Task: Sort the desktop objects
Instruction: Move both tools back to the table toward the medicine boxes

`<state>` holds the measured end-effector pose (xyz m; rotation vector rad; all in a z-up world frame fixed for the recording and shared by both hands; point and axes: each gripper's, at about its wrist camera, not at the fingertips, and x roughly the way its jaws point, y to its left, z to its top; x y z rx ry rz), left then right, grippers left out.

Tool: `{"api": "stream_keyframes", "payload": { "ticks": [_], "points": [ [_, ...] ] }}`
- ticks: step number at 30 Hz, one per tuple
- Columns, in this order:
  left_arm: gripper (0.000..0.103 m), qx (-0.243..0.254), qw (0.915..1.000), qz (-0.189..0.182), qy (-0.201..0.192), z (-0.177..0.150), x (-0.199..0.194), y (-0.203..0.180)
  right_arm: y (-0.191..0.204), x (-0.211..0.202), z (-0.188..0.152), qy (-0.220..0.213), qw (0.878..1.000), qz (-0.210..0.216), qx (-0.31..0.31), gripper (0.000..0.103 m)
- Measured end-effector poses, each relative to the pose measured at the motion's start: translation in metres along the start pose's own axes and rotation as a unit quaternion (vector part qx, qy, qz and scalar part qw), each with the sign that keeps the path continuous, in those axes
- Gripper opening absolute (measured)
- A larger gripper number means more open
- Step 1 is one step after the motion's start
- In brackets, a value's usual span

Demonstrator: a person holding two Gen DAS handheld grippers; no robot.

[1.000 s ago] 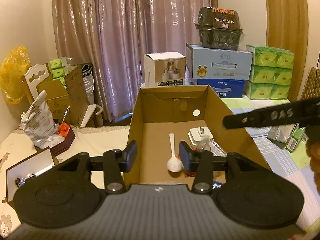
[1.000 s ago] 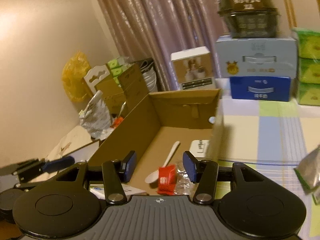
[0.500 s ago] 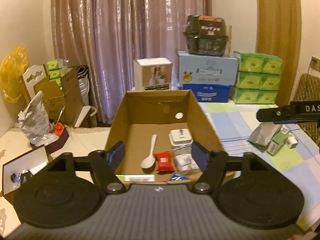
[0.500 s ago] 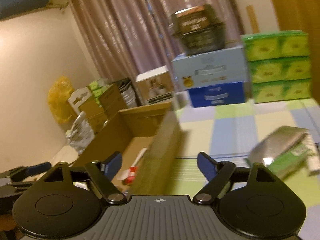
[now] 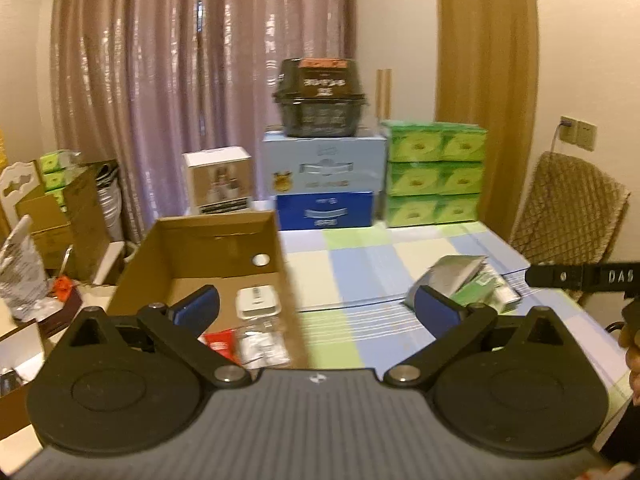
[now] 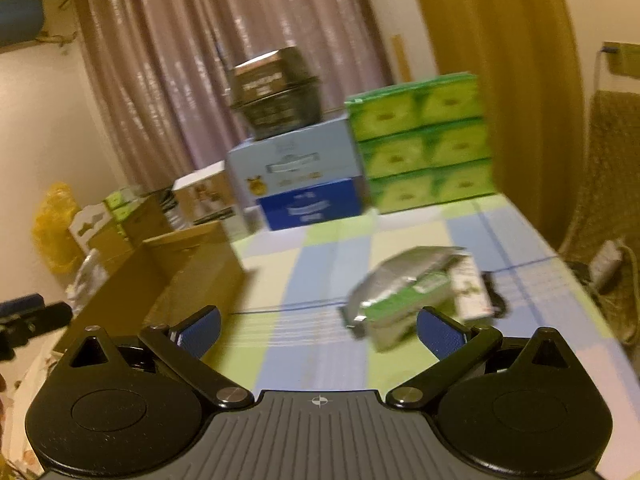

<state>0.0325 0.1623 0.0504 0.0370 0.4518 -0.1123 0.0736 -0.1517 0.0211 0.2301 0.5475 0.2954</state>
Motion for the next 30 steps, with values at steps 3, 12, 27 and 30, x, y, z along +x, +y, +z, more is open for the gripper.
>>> {"api": "stream_keyframes", "payload": {
  "ticks": [3, 12, 27, 30],
  "points": [
    [0.102, 0.002, 0.9999, -0.010, -0.008, 0.001, 0.001, -0.018, -0.017, -0.009, -0.004, -0.002, 1.000, -0.017, 0.001, 0.101],
    [0.102, 0.002, 0.9983, -0.058, -0.010, -0.002, 0.016, -0.060, -0.058, -0.014, -0.026, 0.012, 0.998, -0.050, 0.028, 0.101],
    [0.102, 0.088, 0.9897, -0.112, 0.016, -0.022, 0.080, -0.117, -0.095, 0.010, -0.039, 0.038, 0.996, -0.083, 0.005, 0.101],
    [0.102, 0.107, 0.9857, -0.127, 0.026, -0.028, 0.100, -0.128, -0.102, 0.022, -0.038, 0.046, 0.995, -0.089, -0.008, 0.101]
  ]
}}
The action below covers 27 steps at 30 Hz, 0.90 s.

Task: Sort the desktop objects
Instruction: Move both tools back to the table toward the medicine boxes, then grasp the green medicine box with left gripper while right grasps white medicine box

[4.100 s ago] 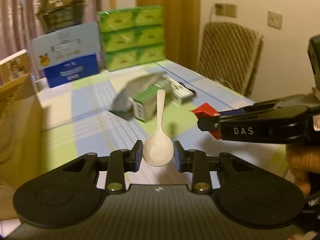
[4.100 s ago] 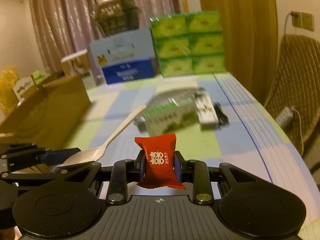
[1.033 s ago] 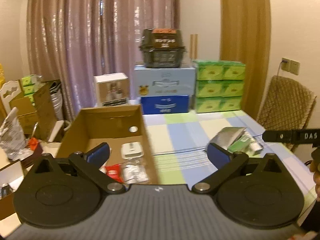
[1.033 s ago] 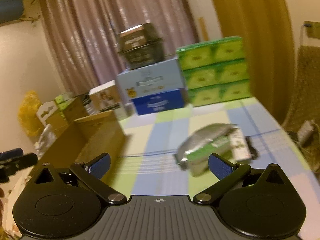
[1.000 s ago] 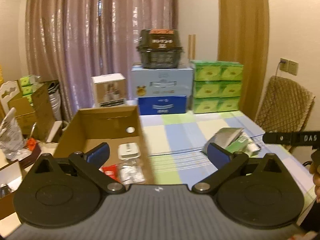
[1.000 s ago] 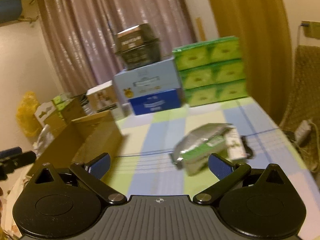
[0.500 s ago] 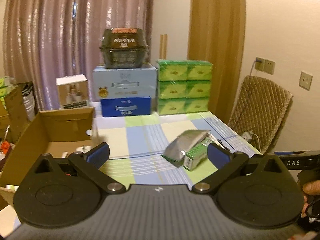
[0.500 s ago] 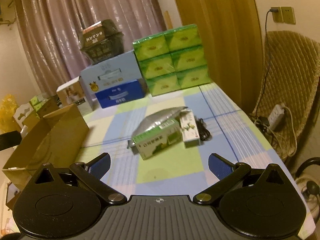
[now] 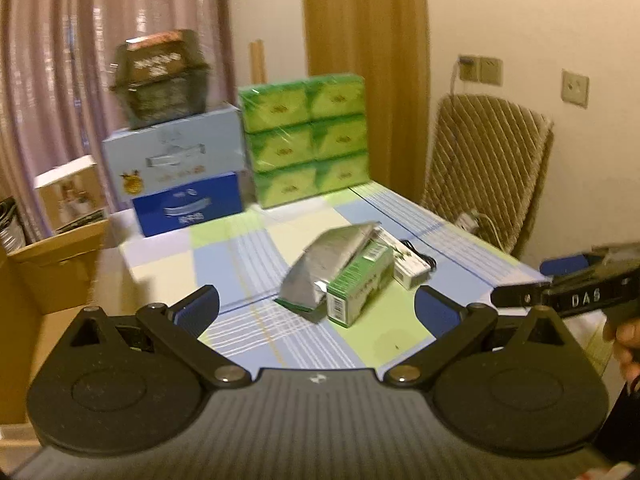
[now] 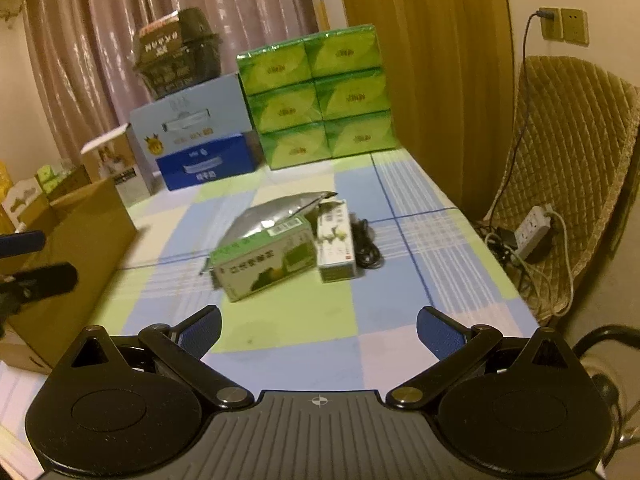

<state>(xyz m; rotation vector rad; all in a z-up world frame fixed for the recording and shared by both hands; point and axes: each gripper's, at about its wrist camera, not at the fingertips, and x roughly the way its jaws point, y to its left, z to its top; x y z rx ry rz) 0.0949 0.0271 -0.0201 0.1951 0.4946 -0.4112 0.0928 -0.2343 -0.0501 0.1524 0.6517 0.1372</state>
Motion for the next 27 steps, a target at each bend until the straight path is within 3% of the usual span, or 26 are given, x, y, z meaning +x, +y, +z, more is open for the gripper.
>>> {"api": "stream_keyframes", "payload": {
  "ticks": [4, 7, 15, 19, 21, 24, 27],
  "points": [
    [0.102, 0.028, 0.9992, -0.025, 0.016, -0.004, 0.035, -0.008, -0.005, 0.022, 0.004, 0.018, 1.000, -0.005, -0.009, 0.101],
    [0.101, 0.055, 0.9980, -0.026, 0.019, -0.009, 0.060, -0.015, -0.006, 0.040, 0.005, 0.032, 0.999, -0.003, -0.017, 0.094],
    [0.081, 0.064, 0.9957, -0.047, 0.048, -0.019, 0.127, -0.007, -0.003, 0.082, 0.021, 0.049, 0.999, 0.009, -0.022, 0.071],
    [0.073, 0.075, 0.9947, -0.045, 0.055, -0.024, 0.147, -0.005, 0.005, 0.101, 0.027, 0.054, 0.997, -0.006, -0.064, 0.062],
    [0.064, 0.082, 0.9938, -0.048, 0.058, -0.024, 0.154, -0.005, 0.003, 0.112, 0.029, 0.060, 0.996, -0.008, -0.068, 0.053],
    [0.057, 0.083, 0.9932, -0.055, 0.061, -0.024, 0.165, -0.002, -0.001, 0.123, 0.033, 0.064, 0.997, -0.002, -0.053, 0.048],
    [0.057, 0.080, 0.9934, -0.058, 0.058, -0.025, 0.173, 0.000, 0.000, 0.133, 0.038, 0.063, 0.996, -0.004, -0.057, 0.046]
  ]
}}
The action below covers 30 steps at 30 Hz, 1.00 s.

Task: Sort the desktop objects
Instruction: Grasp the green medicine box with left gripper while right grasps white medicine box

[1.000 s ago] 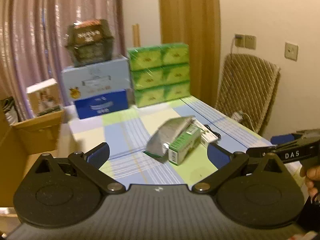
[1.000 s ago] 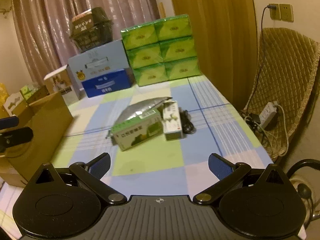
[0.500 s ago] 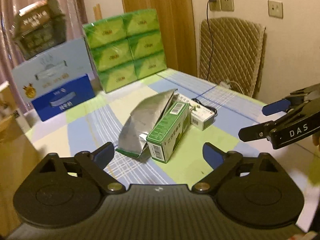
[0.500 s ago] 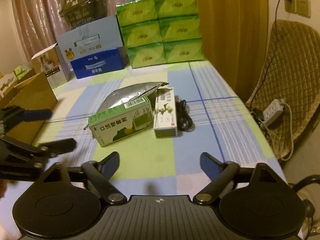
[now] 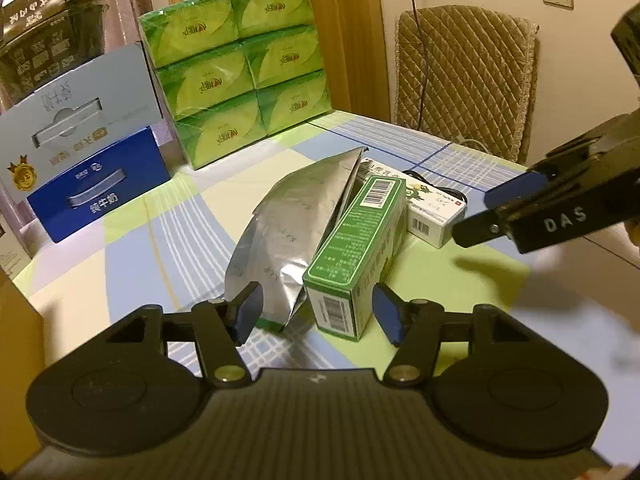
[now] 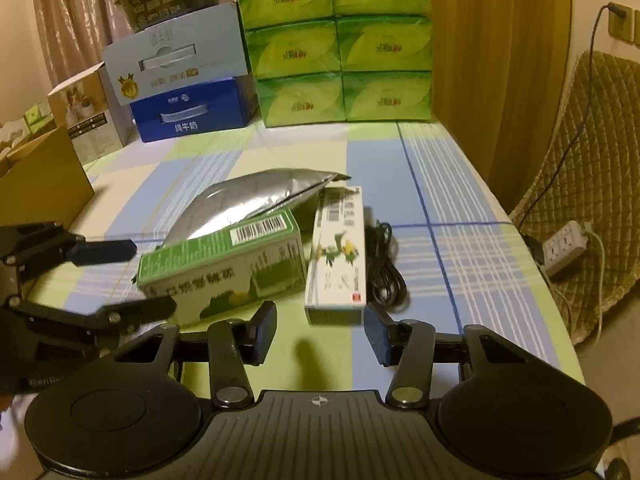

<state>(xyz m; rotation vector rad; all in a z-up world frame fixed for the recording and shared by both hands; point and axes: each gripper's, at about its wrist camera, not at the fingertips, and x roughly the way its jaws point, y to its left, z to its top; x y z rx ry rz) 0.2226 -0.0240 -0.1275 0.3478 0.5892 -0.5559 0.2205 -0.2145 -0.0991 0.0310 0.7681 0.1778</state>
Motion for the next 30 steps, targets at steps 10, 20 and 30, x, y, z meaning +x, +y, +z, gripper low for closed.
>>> {"api": "stream_keyframes", "payload": {
  "ticks": [10, 20, 30],
  "points": [
    [0.051, -0.014, 0.9997, -0.019, 0.000, 0.004, 0.015, 0.001, -0.001, 0.014, 0.008, -0.010, 0.999, -0.031, -0.008, 0.046],
    [0.040, -0.021, 0.9993, -0.030, -0.003, 0.007, 0.019, -0.001, 0.002, 0.026, 0.009, -0.001, 0.999, -0.034, -0.016, 0.036],
    [0.026, -0.049, 0.9983, -0.030, 0.013, 0.003, 0.000, -0.011, 0.018, -0.008, -0.016, 0.018, 0.999, -0.031, 0.001, 0.035]
  ]
}}
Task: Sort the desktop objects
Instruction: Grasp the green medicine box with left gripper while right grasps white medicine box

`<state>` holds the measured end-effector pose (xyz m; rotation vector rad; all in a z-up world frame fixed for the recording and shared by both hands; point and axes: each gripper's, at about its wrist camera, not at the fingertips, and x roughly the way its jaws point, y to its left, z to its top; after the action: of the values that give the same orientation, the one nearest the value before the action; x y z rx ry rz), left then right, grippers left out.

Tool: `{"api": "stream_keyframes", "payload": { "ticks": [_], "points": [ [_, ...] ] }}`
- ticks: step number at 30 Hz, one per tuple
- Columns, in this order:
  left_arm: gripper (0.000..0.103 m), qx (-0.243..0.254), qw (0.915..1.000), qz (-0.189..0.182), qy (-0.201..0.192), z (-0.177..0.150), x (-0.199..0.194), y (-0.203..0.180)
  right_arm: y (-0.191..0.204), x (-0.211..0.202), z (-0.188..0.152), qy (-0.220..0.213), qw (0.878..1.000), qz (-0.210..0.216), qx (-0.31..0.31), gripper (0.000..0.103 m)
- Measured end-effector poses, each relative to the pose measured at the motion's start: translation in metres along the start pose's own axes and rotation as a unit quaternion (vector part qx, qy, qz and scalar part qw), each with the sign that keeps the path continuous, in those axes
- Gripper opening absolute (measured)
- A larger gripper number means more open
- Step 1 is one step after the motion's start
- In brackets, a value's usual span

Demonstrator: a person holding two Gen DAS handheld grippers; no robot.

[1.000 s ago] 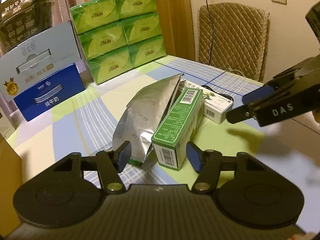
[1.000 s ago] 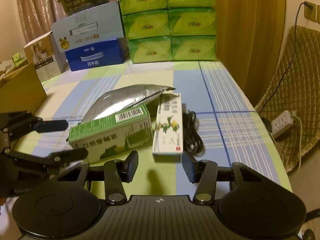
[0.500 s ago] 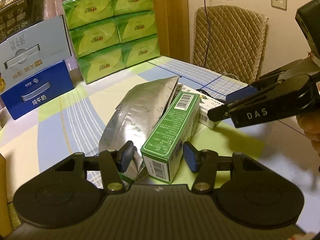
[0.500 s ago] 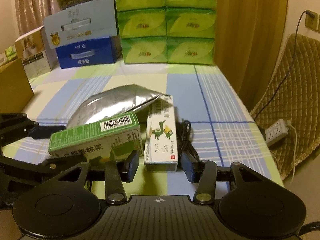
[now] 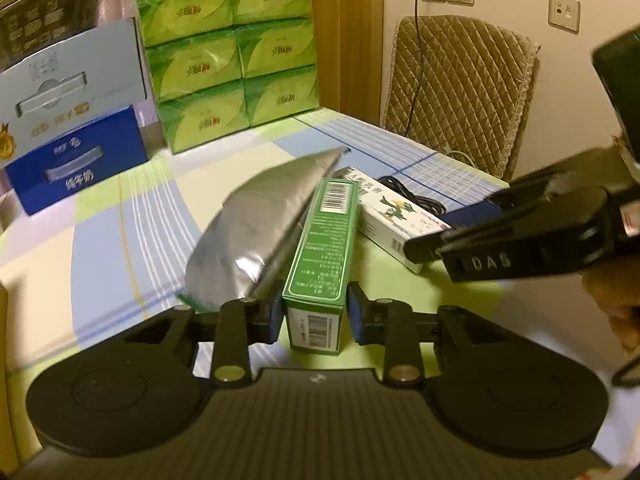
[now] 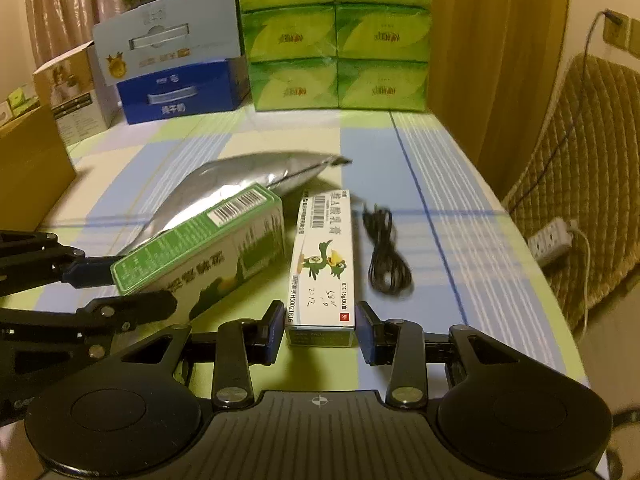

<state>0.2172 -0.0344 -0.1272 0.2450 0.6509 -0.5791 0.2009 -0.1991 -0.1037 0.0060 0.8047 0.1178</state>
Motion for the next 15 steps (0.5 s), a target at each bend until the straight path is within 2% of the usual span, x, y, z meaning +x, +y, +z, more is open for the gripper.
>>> {"api": "stream_keyframes", "payload": {
  "ticks": [8, 15],
  "points": [
    [0.024, -0.031, 0.9990, 0.011, 0.032, -0.027, -0.051, -0.024, 0.023, -0.056, -0.050, 0.008, 1.000, 0.019, 0.000, 0.035],
    [0.024, -0.051, 0.9977, 0.024, 0.038, -0.061, -0.106, -0.050, 0.036, -0.098, -0.088, 0.010, 1.000, 0.026, -0.007, 0.035]
  ]
}}
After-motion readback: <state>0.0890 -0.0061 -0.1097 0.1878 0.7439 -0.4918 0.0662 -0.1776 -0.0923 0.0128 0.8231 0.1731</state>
